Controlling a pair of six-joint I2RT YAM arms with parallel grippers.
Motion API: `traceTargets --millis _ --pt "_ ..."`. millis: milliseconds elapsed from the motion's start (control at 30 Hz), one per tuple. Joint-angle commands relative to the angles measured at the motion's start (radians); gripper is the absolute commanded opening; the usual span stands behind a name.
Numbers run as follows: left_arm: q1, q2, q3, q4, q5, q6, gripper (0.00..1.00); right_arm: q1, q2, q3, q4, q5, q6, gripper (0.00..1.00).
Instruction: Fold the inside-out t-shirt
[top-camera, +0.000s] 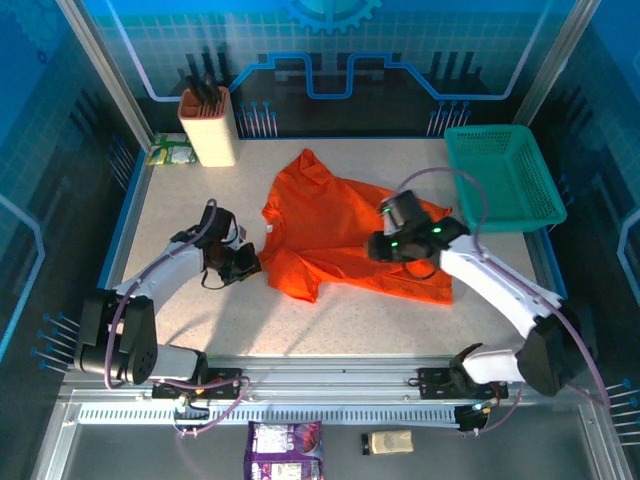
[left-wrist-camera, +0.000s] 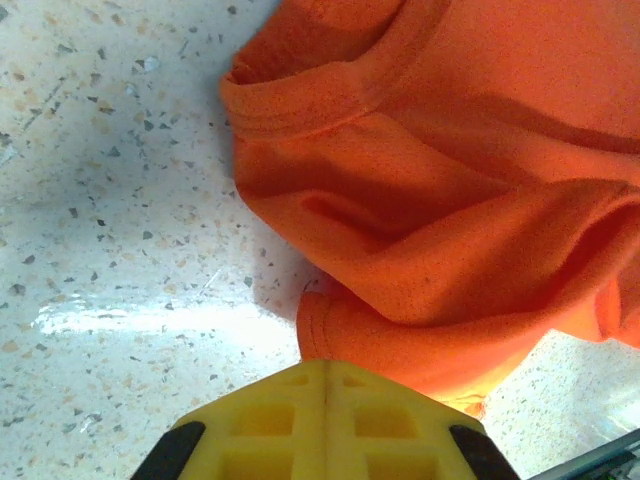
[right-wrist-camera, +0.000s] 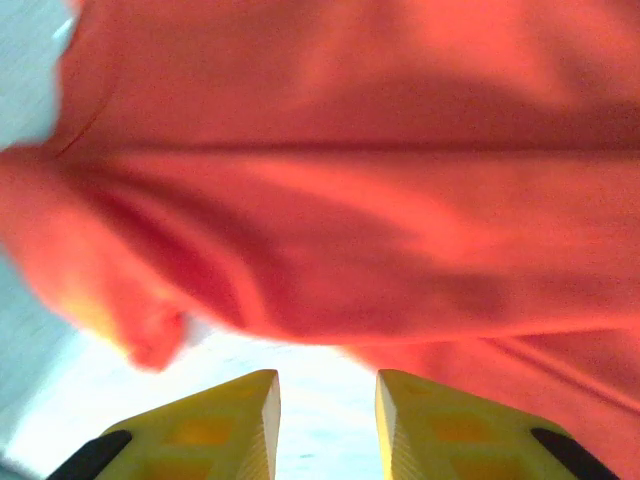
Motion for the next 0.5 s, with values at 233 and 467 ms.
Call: traceTargets --millis 233,467 --pt "0.013 0.185 0.068 0.144 0.099 -0.020 0.00 0.261 0.401 0.098 0.216 -0.169 0.112 0.45" --pt "0.014 0.277 0.132 0.134 0.060 0.000 0.00 0.266 0.501 0.119 0.242 -0.197 0.125 0.40"
